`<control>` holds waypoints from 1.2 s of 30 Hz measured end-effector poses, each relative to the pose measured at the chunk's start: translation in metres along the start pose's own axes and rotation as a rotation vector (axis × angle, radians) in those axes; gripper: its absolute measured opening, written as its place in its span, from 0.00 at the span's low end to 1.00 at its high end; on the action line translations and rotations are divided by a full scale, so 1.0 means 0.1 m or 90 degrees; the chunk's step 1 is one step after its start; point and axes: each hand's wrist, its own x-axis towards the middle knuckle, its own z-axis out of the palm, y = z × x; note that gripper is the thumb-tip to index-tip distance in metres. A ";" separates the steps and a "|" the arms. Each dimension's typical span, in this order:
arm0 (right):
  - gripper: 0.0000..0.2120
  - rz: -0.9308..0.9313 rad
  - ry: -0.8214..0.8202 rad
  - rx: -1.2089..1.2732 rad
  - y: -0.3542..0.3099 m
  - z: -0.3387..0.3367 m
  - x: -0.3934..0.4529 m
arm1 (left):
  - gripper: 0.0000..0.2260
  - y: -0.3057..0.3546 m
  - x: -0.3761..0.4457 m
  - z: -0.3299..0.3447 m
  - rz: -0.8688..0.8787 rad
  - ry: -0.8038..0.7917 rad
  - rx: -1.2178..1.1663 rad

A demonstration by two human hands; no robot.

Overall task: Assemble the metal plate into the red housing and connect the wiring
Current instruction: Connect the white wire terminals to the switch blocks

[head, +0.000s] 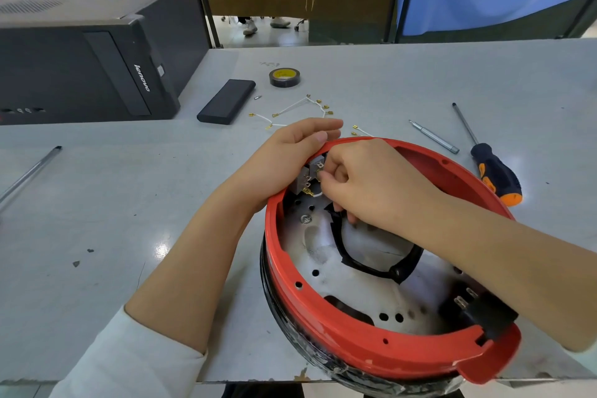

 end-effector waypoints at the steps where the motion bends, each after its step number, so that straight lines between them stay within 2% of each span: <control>1: 0.12 0.000 -0.002 0.001 0.00 0.01 0.00 | 0.13 0.00 0.00 0.00 0.000 -0.013 -0.012; 11: 0.11 0.048 -0.027 0.068 -0.01 0.00 0.00 | 0.14 0.01 0.01 -0.01 -0.017 -0.023 -0.001; 14: 0.11 0.034 -0.012 0.009 -0.01 -0.04 -0.02 | 0.10 0.03 -0.01 0.00 -0.020 0.064 0.006; 17: 0.10 0.041 -0.008 0.014 -0.01 -0.06 -0.06 | 0.09 0.03 0.01 -0.03 -0.040 0.199 0.131; 19: 0.08 0.046 0.004 0.022 -0.01 -0.06 -0.06 | 0.09 0.02 0.01 -0.05 -0.053 0.228 0.188; 26: 0.09 0.049 -0.020 0.048 -0.01 -0.05 -0.02 | 0.08 0.04 0.00 -0.06 -0.077 0.206 0.200; 30: 0.09 0.044 -0.016 0.008 -0.01 -0.06 -0.01 | 0.07 0.04 0.01 -0.06 -0.076 0.203 0.208; 33: 0.11 0.085 -0.084 0.032 -0.02 -0.14 0.03 | 0.07 0.03 0.02 -0.05 -0.087 0.176 0.175; 36: 0.13 0.152 -0.168 0.142 0.04 -0.29 0.11 | 0.05 0.04 0.01 -0.03 -0.097 0.150 0.109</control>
